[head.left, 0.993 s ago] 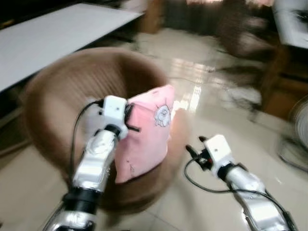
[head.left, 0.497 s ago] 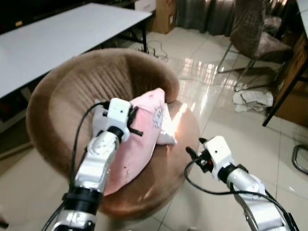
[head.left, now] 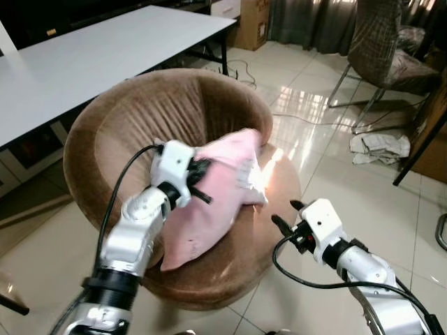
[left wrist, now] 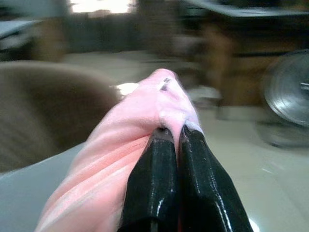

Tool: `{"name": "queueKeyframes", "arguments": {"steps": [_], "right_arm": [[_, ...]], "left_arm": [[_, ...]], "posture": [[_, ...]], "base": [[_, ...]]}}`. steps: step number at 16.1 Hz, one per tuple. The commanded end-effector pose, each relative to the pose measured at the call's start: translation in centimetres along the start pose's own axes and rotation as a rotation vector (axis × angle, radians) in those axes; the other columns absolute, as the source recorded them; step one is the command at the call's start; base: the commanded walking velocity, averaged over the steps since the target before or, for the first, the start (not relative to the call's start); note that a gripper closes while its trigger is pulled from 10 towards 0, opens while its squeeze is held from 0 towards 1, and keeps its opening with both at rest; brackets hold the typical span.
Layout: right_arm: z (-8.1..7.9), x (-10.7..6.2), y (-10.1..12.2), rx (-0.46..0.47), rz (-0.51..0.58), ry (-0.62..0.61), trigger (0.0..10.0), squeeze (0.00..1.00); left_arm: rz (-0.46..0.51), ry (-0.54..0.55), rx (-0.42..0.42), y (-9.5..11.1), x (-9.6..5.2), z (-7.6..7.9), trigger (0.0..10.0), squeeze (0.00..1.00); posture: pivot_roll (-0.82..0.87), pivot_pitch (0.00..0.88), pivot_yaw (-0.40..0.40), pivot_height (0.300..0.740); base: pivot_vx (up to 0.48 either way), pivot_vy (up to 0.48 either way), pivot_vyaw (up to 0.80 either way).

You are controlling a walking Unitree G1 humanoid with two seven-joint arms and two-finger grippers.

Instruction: Move the pillow to the sofa from floor

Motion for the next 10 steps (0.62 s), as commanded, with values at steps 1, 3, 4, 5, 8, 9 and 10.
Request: {"name": "queueKeyframes", "arguments": {"steps": [1,3,4,5,8,9,10], "right_arm": [[0.3,-0.3,0.4,0.000,0.006,-0.002,10.0,0.00],[0.1,-0.4,0.3,-0.002,0.003,0.013,10.0,0.00],[0.0,-0.5,0.5,-0.001,0.009,0.035,10.0,0.00],[0.0,-0.7,0.7,0.001,0.016,0.047,10.0,0.00],[0.1,-1.3,0.8,0.007,0.013,0.073,10.0,0.00],[-0.1,-1.4,0.7,0.008,0.007,0.080,10.0,0.00],[-0.6,-1.5,0.5,0.017,-0.003,0.099,10.0,0.00]], "left_arm": [[0.033,-0.123,0.045,1.7,-0.1,0.8,10.0,0.00],[0.012,-0.158,0.043,1.7,-0.3,0.6,10.0,0.00],[0.030,-0.134,-0.002,2.2,0.0,-0.1,10.0,0.00],[0.044,-0.127,-0.025,2.8,0.2,-0.4,10.0,0.00],[-0.032,-0.075,0.032,1.8,1.3,-1.3,10.0,0.00],[-0.077,-0.031,0.072,0.9,1.9,-1.6,10.0,0.00],[-0.133,0.054,0.123,-0.4,2.8,-2.2,10.0,0.00]], "posture": [[-0.07,0.050,0.072,0.740],[-0.06,0.052,0.075,0.740],[-0.06,0.052,0.075,0.740],[-0.07,0.057,0.079,0.740],[-0.07,0.067,0.077,0.740],[-0.08,0.073,0.077,0.740],[-0.09,0.085,0.075,0.740]], "base": [[0.000,0.000,0.00],[0.000,0.000,0.00],[0.000,0.000,0.00],[0.000,0.000,0.00],[0.000,0.000,0.00],[0.000,0.000,0.00],[0.000,0.000,0.00]]}}
Point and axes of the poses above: a point about 5 cm out from each wrist's last joint towards the gripper, its own x axis pointing out of the wrist towards the gripper, its own y axis along the axis of the wrist's last joint, z = x × y, the point moved 1 cm from there along x, pointing out of the wrist towards the gripper, and after that the axes turned 5 degrees about x, right-handed, at the moved point
